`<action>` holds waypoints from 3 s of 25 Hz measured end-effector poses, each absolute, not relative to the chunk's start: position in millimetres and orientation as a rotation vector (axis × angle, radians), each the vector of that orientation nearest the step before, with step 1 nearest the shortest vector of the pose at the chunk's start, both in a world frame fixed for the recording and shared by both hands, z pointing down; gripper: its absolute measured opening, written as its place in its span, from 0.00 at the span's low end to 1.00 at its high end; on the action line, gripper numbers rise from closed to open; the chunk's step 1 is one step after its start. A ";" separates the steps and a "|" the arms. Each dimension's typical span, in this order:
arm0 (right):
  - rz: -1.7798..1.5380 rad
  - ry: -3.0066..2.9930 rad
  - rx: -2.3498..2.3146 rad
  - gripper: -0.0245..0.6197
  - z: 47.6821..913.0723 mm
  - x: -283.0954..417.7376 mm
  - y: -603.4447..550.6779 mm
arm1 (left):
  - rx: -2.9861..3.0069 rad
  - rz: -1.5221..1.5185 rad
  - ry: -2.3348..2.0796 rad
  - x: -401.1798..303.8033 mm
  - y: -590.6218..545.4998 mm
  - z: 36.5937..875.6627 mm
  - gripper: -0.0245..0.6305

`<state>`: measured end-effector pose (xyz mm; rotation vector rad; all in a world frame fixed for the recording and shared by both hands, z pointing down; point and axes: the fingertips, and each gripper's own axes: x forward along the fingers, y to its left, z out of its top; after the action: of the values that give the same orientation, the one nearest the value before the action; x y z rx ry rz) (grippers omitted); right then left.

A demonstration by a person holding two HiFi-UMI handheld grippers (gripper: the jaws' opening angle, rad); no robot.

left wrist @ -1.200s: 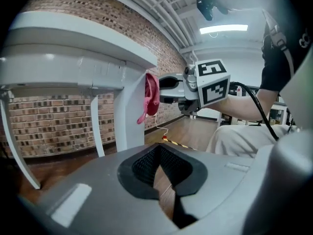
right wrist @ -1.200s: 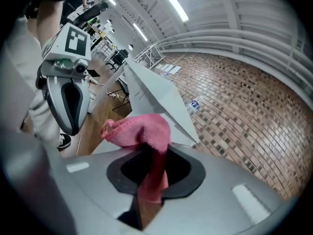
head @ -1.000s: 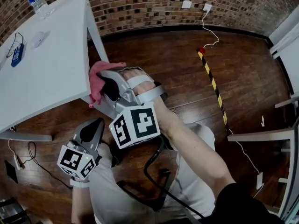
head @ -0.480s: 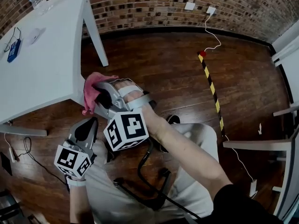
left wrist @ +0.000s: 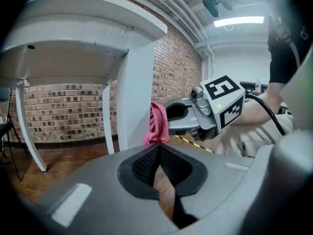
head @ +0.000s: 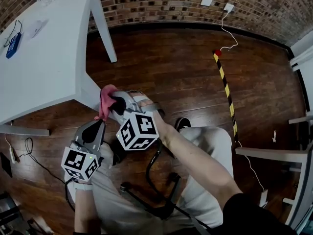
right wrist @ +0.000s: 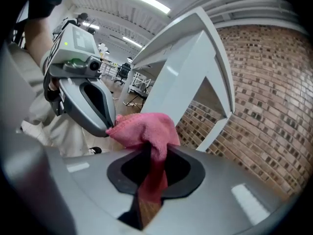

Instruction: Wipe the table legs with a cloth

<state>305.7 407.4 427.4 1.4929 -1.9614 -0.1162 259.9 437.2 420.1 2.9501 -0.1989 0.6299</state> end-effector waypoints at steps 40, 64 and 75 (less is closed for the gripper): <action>0.637 -2.110 1.282 0.11 713.4 285.4 416.6 | 2.876 0.889 -0.034 294.4 467.1 468.7 0.04; 0.881 -2.170 1.223 0.11 809.6 290.6 415.7 | 2.660 0.878 -0.323 245.8 446.2 482.3 0.04; 0.939 -2.140 1.187 0.11 840.9 289.6 411.8 | 2.586 0.943 -0.116 287.8 561.7 527.3 0.04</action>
<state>289.6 411.8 840.9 1.1867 -2.1404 0.9391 287.8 561.7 527.3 2.5863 -0.1164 0.9427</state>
